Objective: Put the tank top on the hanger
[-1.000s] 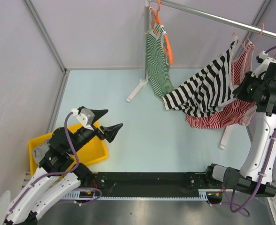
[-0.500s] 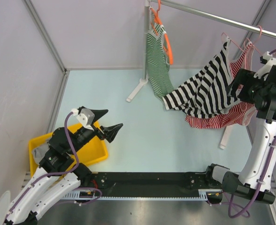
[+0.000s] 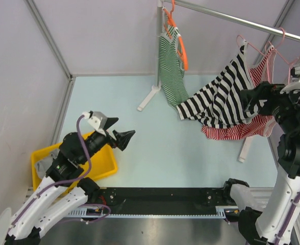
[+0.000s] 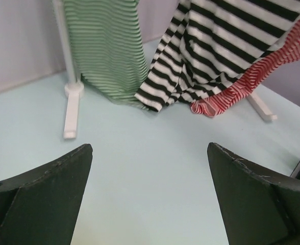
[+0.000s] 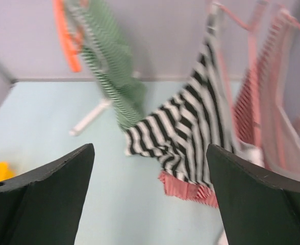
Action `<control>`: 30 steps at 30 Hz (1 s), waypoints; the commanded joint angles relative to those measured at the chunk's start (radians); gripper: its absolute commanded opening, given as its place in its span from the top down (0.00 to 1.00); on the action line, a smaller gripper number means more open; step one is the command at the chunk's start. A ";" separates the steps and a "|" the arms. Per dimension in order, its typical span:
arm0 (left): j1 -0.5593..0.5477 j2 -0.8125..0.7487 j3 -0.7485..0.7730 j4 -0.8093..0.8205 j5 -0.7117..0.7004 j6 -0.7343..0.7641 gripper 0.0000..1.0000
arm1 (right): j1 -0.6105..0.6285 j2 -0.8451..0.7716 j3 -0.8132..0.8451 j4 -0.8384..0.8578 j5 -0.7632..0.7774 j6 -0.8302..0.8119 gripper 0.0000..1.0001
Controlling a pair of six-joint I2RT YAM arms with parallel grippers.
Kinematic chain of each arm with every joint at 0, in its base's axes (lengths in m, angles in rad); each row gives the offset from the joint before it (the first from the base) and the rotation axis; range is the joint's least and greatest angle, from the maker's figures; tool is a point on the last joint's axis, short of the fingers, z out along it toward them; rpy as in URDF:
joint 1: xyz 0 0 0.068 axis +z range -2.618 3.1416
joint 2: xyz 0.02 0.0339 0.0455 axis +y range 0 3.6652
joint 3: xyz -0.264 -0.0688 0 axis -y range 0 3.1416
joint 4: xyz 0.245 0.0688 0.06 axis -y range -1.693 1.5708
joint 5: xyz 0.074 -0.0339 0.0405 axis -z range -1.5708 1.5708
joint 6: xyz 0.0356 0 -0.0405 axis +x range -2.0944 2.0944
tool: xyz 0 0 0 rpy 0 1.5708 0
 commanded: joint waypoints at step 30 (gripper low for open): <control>0.264 0.090 0.121 -0.198 -0.121 -0.139 0.01 | 0.653 -0.027 -0.765 0.495 0.147 0.106 0.01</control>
